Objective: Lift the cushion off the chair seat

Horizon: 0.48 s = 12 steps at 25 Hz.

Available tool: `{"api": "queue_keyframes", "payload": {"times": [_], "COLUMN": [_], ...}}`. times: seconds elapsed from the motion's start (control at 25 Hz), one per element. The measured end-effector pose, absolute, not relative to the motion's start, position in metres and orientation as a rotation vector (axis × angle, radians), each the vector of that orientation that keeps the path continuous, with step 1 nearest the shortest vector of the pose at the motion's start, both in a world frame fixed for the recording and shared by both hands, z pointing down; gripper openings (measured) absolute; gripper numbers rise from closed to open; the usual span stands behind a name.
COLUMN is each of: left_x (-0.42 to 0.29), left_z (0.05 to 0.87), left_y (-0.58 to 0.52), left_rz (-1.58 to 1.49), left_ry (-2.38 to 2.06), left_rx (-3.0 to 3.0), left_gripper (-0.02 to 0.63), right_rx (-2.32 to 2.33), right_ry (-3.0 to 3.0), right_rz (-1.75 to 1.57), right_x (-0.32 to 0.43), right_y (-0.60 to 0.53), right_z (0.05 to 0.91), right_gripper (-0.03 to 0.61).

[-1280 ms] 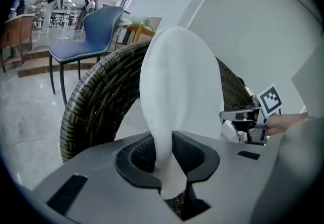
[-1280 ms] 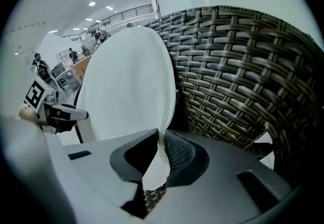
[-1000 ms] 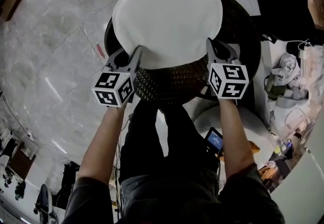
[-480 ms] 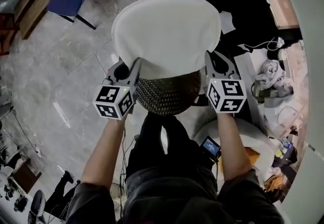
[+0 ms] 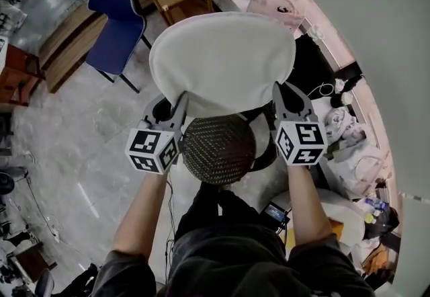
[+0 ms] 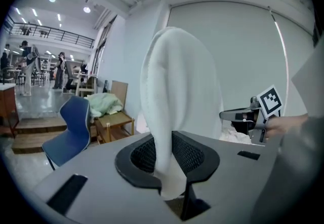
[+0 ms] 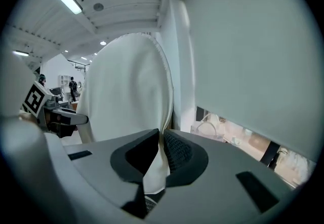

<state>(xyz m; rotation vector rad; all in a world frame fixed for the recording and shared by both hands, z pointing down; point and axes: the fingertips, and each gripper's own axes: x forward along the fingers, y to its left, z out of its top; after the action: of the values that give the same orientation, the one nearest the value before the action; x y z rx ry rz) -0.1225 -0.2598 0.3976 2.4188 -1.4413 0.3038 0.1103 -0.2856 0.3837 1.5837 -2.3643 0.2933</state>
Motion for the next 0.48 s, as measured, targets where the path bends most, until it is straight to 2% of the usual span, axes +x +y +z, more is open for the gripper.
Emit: {"api": "queue_keyframes", "payload": {"times": [0.48], "left_x": [-0.115], "left_z": [0.234], "left_y": [-0.26], "left_rz": [0.203], "left_ry": [-1.544], "left_rx": [2.612], "left_gripper": [0.081], "right_rx": [1.718], "right_ry": [-2.53], "right_rz": [0.107], "right_x": [0.12], "right_y": [-0.279], "right_z": [0.225], "right_gripper": [0.038]}}
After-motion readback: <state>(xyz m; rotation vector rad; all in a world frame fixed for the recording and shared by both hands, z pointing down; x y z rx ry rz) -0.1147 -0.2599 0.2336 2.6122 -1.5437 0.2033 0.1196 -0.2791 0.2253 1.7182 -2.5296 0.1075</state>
